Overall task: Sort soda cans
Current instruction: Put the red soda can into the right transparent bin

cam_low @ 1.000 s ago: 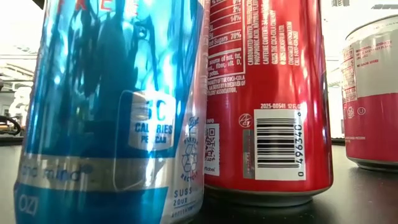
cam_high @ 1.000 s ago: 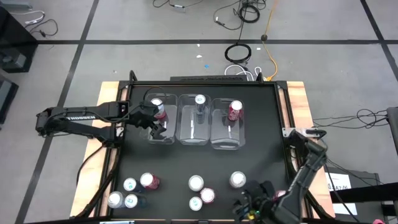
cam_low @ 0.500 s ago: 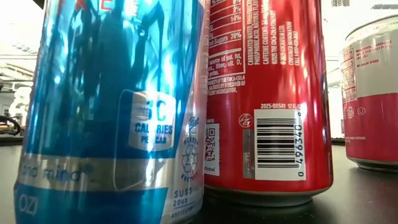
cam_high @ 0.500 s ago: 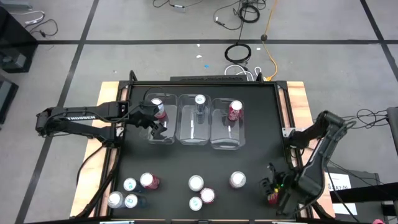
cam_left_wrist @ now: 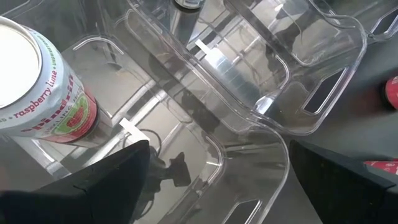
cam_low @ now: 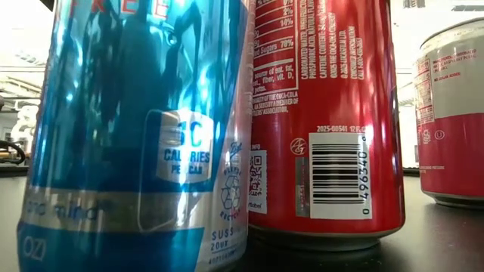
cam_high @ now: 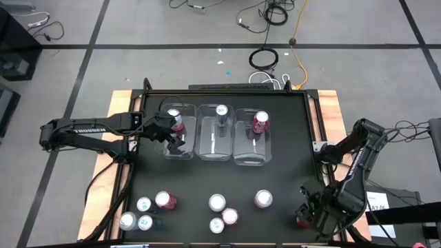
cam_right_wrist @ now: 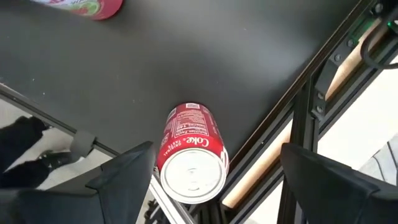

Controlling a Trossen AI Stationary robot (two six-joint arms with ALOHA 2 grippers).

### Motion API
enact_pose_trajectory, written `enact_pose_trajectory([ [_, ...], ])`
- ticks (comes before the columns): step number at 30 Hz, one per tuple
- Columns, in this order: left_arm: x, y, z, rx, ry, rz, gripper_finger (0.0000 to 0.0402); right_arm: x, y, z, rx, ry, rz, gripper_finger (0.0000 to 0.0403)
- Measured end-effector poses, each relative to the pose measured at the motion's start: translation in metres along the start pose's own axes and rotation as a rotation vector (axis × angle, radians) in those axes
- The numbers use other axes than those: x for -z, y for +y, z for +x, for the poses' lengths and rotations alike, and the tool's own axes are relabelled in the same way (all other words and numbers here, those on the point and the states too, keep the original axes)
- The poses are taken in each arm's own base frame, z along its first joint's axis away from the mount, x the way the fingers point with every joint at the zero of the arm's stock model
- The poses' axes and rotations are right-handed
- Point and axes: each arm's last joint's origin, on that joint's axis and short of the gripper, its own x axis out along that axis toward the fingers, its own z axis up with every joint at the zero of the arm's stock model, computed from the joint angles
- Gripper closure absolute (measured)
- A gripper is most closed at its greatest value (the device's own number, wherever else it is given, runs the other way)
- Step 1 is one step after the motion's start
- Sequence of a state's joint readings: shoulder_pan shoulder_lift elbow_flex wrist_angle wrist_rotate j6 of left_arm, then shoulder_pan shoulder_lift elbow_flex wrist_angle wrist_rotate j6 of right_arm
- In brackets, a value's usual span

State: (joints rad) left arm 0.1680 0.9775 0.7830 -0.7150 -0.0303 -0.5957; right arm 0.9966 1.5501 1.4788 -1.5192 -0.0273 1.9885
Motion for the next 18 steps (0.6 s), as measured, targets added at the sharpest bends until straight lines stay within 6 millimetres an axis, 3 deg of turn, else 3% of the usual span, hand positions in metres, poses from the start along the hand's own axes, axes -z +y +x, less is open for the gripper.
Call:
enact_pose_trajectory([
  [13, 0.0000, 0.0000, -0.0001, 0.000, 0.000, 0.000, 0.0010, 0.0009, 0.0018, 0.0001, -0.018, 0.008, -0.013, 0.0063],
  [18, 0.0000, 0.0000, -0.0001, 0.000, 0.000, 0.000, 0.0010, 0.0010, 0.0017, 0.0001, -0.016, 0.012, 0.020, 0.0024],
])
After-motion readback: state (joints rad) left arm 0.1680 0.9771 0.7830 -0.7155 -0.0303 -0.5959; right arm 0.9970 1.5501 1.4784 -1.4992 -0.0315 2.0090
